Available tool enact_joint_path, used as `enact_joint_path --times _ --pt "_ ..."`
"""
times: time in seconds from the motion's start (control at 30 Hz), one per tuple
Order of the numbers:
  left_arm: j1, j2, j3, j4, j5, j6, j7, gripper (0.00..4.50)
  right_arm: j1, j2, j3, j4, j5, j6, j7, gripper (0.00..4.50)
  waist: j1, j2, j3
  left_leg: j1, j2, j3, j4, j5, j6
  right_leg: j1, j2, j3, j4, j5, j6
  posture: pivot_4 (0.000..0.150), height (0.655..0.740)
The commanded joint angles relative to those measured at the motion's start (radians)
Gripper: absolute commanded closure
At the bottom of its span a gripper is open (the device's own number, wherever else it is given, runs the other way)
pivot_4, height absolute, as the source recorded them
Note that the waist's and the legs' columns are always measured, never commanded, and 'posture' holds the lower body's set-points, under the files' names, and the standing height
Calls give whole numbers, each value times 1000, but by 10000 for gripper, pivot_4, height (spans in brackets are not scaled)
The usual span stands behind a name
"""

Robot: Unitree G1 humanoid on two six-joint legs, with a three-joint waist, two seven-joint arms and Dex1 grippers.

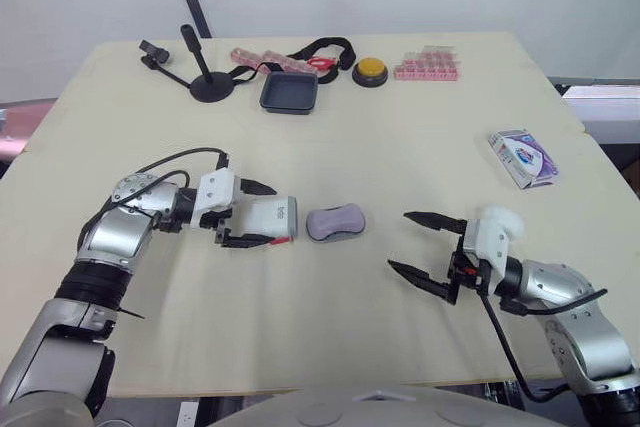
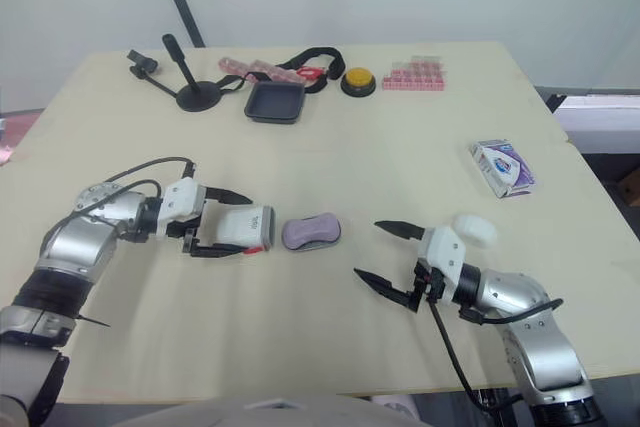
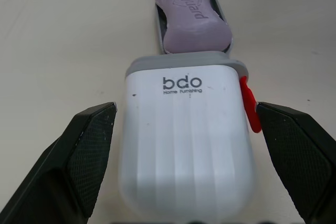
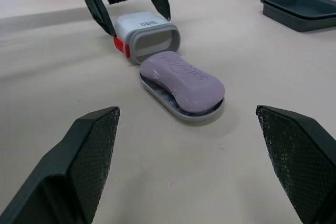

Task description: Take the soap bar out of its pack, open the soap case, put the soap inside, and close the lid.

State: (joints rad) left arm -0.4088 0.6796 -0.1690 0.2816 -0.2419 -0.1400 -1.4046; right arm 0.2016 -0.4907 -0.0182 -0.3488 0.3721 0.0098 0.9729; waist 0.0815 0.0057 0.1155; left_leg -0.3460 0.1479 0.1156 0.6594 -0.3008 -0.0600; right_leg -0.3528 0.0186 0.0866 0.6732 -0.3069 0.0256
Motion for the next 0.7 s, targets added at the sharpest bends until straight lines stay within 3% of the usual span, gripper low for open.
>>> enact_joint_path --times 0.03,0.37,0.7 --pt "-23 12 4 -1 7 -20 -21 0 12 -12 -28 -15 25 -30 -1 508 0 0 0 0 0 0 0 0 0 0 0 0 0 0 0 1500 7400" --pt "-21 2 -13 58 93 -156 22 0 26 -46 -8 -43 40 -12 14 508 0 0 0 -1 0 -3 0 0 0 2 0 -3 -2 0 0 1500 7400" --pt "-30 8 -10 83 88 -175 1 0 -2 -67 -2 -40 54 16 15 508 -2 0 0 -1 0 -5 0 0 0 2 -1 -5 -3 0 0 1500 7400"
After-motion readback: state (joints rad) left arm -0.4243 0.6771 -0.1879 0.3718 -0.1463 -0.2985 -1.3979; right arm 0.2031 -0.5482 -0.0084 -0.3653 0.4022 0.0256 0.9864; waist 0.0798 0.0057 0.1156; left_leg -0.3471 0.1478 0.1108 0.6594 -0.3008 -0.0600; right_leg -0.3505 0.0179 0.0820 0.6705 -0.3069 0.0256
